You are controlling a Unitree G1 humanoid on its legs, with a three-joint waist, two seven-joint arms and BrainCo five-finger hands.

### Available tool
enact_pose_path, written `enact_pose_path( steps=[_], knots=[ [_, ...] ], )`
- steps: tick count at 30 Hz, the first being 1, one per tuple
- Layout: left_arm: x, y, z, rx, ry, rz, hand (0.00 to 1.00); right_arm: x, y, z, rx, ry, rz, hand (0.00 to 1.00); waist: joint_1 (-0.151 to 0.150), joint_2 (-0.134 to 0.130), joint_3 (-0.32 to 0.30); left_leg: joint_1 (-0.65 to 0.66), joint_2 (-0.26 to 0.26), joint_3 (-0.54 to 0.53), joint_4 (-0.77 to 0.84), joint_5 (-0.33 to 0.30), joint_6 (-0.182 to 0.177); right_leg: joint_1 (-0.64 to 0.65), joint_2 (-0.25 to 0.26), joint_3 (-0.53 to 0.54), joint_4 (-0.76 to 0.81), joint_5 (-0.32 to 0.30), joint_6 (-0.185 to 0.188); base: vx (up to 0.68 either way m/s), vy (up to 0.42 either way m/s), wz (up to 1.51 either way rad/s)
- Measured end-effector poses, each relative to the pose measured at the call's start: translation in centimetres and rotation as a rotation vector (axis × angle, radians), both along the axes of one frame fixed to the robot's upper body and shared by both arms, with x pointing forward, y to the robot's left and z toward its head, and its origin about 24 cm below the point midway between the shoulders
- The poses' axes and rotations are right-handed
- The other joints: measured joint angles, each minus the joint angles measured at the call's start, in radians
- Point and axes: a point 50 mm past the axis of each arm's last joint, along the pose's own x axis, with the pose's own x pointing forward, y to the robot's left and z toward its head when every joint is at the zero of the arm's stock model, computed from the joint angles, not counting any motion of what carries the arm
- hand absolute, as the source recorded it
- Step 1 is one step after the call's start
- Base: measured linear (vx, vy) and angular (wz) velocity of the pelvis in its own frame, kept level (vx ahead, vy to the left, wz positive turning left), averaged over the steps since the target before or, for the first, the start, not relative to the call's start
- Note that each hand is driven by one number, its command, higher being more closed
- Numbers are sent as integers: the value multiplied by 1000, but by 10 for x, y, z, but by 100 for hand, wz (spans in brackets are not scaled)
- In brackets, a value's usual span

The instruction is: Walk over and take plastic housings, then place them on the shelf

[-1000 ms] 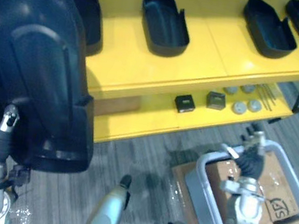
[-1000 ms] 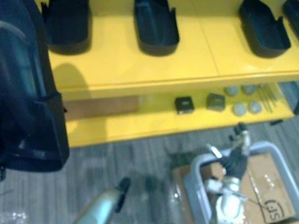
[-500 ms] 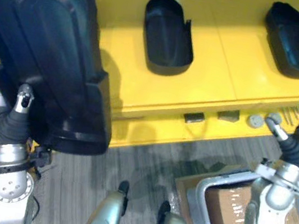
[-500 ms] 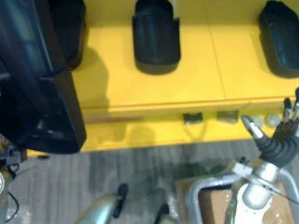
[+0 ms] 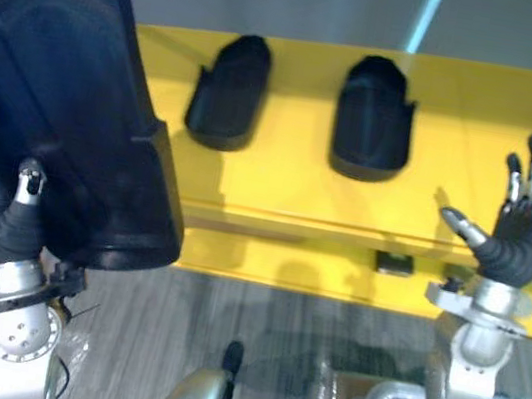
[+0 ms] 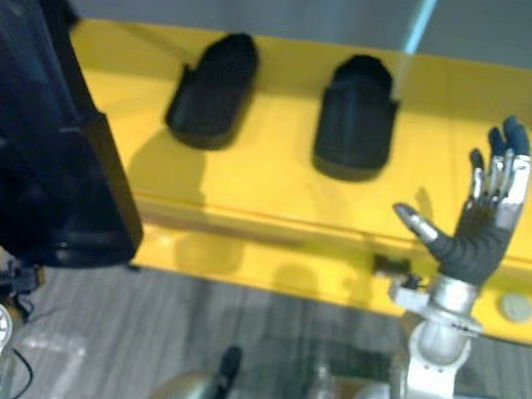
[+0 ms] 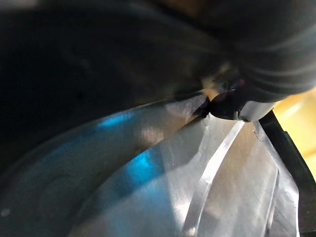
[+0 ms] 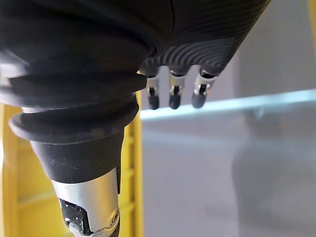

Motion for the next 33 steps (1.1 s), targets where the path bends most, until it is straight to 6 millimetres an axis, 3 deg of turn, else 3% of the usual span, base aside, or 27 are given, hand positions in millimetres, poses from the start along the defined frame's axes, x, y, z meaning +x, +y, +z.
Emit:
enact_pose_path(
  steps=[4,7,10,14,19,22,27,33],
  knots=[
    [-21,17,-7,-11,27,111,100,6,13,-4,14,23,42,0,21,-23,-15,-1,-11,24,30,-22,19,0,-3,69,-30,-2,-3,-8,75,-19],
    [-27,17,-15,-36,52,133,100,9,17,-9,25,61,53,0,19,-41,-26,-11,0,46,68,-45,19,2,11,116,-70,4,9,-29,32,-34],
    [-33,15,-19,-57,55,181,100,5,15,-26,28,160,-13,0,8,-59,-52,-31,26,82,104,-67,15,0,37,161,-131,26,34,-30,4,-40],
    [-36,19,-16,-33,67,278,100,-18,-14,-64,94,337,-194,0,-40,-52,-60,-45,33,94,114,-70,18,-11,43,175,-148,42,38,-31,19,-15],
    [-48,62,-16,9,193,553,100,-67,-54,-102,122,551,-363,0,-99,-34,-66,-44,48,167,102,-76,24,-59,41,250,-145,51,39,2,25,-37],
    [-38,98,-23,13,323,638,100,-85,-63,-117,84,651,-380,0,-127,-19,-73,-32,50,197,77,-71,21,-82,41,288,-138,56,48,8,-11,-34],
    [-15,155,-28,-64,483,752,100,-93,-75,-146,19,810,-408,0,-149,-8,-72,-4,49,233,33,-57,19,-98,41,327,-134,59,53,12,-8,-22],
    [23,174,-20,-20,674,701,100,-99,-75,-177,-15,954,-425,0,-150,-8,-73,12,47,246,8,-47,15,-97,44,338,-139,61,56,38,-13,-7]
  ],
)
